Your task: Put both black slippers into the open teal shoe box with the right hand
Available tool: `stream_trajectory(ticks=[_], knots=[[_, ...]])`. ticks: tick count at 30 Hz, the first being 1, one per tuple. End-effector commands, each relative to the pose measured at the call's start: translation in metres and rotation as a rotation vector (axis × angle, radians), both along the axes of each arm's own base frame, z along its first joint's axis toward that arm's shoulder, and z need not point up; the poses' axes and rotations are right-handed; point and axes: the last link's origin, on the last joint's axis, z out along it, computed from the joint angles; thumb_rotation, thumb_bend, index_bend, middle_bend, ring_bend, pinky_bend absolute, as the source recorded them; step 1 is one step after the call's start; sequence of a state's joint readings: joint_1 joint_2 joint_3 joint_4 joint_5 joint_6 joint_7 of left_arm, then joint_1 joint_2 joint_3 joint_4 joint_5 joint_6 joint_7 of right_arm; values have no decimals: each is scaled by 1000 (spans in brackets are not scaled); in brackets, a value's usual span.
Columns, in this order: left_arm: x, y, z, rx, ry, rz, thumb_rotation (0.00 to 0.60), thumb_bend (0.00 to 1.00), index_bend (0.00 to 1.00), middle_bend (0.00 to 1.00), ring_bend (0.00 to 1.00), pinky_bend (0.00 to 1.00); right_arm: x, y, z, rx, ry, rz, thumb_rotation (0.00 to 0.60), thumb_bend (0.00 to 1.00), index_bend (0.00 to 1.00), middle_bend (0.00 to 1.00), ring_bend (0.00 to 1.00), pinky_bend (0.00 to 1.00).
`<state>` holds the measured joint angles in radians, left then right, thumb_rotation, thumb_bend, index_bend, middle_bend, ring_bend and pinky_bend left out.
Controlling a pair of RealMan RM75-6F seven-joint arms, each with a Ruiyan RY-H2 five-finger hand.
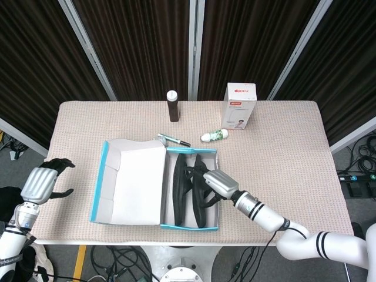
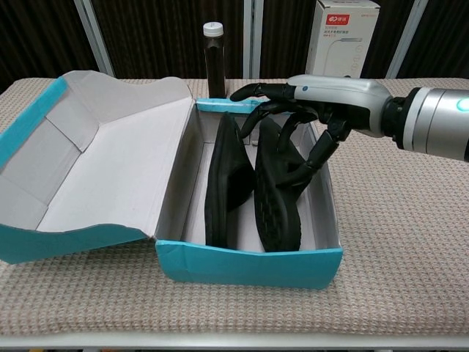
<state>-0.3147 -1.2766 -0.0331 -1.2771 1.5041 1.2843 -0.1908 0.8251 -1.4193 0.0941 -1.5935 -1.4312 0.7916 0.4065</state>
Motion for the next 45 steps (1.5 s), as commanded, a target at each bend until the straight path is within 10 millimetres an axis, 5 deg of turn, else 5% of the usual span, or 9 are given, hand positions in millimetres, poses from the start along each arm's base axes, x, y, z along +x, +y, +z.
stream_trajectory(ticks=[1, 27, 38, 45], knots=[[0, -1, 0, 0, 1, 2, 600, 134, 318, 258, 219, 326, -2, 1, -3, 4, 3, -1, 600, 36, 18, 234, 81, 323], [-2, -1, 0, 1, -5, 5, 600, 133, 318, 258, 219, 326, 1, 3, -13, -20, 52, 73, 600, 42, 18, 234, 82, 323], [1, 0, -1, 3, -3, -7, 600, 133, 318, 258, 219, 326, 12, -7, 36, -128, -93, 79, 600, 15, 18, 226, 81, 316], [2, 1, 0, 11, 5, -11, 600, 133, 318, 258, 219, 326, -20, -22, 79, -361, -33, 79, 600, 7, 18, 200, 43, 263]])
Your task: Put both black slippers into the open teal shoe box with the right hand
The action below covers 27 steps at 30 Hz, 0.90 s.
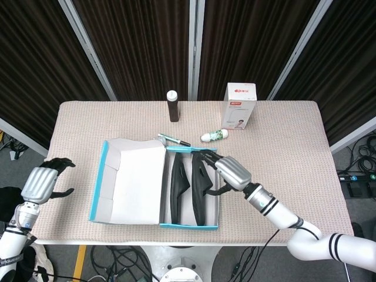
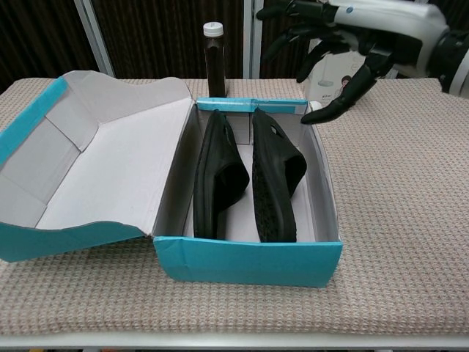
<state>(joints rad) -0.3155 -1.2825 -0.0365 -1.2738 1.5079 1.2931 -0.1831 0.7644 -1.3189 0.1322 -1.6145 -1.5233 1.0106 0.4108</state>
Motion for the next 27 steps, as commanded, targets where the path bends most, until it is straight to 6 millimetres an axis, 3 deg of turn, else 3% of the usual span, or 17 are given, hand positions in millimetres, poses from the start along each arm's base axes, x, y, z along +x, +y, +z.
stream_trajectory(ticks=[1, 9, 16, 22, 27], knots=[[0, 1, 1, 5, 3, -1, 600, 133, 318, 258, 219, 326, -29, -9, 24, -184, 101, -2, 600, 9, 18, 191, 32, 245], [0, 2, 5, 20, 13, -1, 600, 133, 318, 258, 219, 326, -92, -2, 49, -457, 356, -58, 600, 14, 18, 121, 0, 107], [0, 2, 6, 34, 19, -5, 600, 133, 318, 258, 219, 326, -141, 29, 71, -576, 526, -187, 600, 11, 17, 62, 0, 31], [2, 4, 9, 58, 34, -13, 600, 133, 318, 258, 219, 325, -168, 55, 78, -565, 566, -303, 600, 11, 16, 37, 0, 11], [3, 7, 12, 79, 64, -18, 600, 134, 318, 258, 219, 325, -178, 64, 80, -558, 564, -340, 600, 12, 17, 36, 0, 5]])
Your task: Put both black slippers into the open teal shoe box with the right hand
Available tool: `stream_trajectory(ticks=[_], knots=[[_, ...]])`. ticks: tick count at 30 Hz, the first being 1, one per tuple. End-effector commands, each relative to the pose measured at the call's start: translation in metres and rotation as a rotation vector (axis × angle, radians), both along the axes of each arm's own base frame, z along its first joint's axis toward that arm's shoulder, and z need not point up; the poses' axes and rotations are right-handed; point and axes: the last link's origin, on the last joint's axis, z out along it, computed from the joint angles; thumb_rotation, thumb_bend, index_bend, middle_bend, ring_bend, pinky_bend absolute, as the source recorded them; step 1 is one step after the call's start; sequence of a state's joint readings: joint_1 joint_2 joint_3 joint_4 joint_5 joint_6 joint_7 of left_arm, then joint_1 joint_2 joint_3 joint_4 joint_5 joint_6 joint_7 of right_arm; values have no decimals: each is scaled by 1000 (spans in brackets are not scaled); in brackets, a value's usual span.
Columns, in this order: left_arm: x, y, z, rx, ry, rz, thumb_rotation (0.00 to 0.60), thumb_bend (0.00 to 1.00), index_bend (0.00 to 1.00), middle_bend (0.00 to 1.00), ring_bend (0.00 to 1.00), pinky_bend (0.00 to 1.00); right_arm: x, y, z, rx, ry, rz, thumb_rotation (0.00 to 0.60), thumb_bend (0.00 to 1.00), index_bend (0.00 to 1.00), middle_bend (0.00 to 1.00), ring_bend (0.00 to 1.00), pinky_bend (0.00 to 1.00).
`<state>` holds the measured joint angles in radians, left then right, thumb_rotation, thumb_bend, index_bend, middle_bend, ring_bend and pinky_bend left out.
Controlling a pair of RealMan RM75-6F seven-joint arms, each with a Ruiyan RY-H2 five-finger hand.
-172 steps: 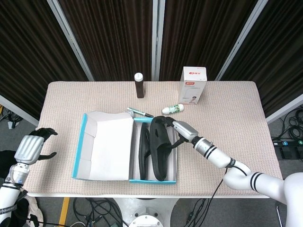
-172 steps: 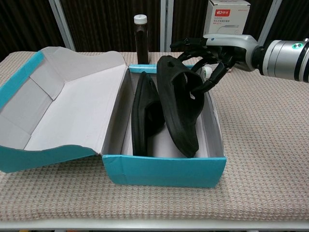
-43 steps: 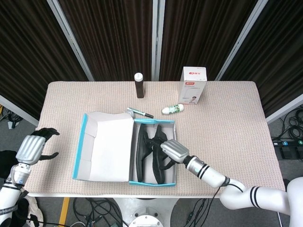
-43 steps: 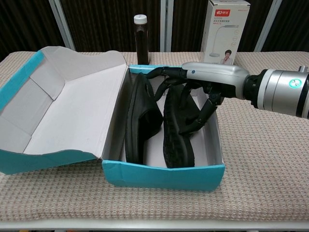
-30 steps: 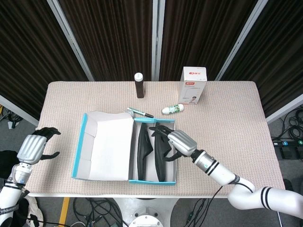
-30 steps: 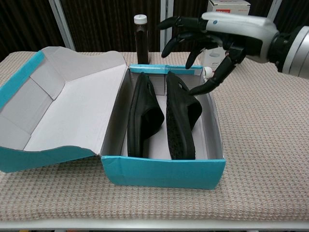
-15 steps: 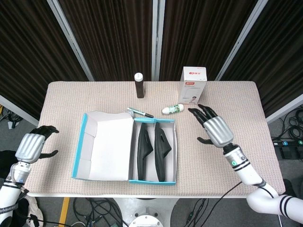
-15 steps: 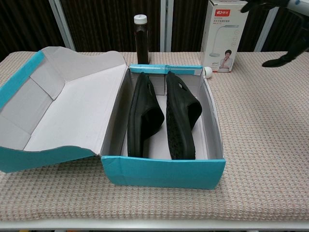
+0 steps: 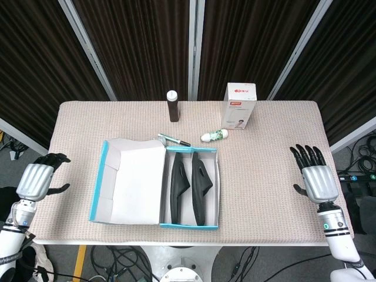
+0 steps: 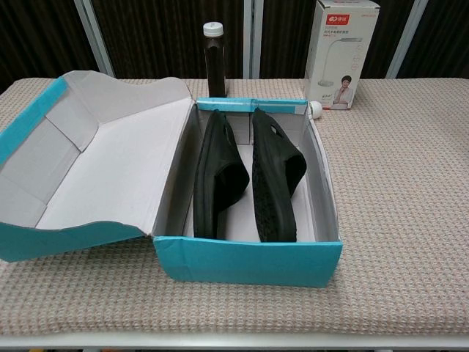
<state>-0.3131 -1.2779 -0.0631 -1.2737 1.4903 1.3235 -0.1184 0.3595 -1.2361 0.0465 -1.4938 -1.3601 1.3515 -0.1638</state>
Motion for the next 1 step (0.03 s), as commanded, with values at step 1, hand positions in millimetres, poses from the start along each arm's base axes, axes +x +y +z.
stream_trajectory(ticks=[1], knots=[[0, 2, 2, 20, 20, -4, 600, 134, 318, 258, 219, 325, -4, 4, 2, -4, -13, -12, 600, 12, 17, 35, 0, 5]])
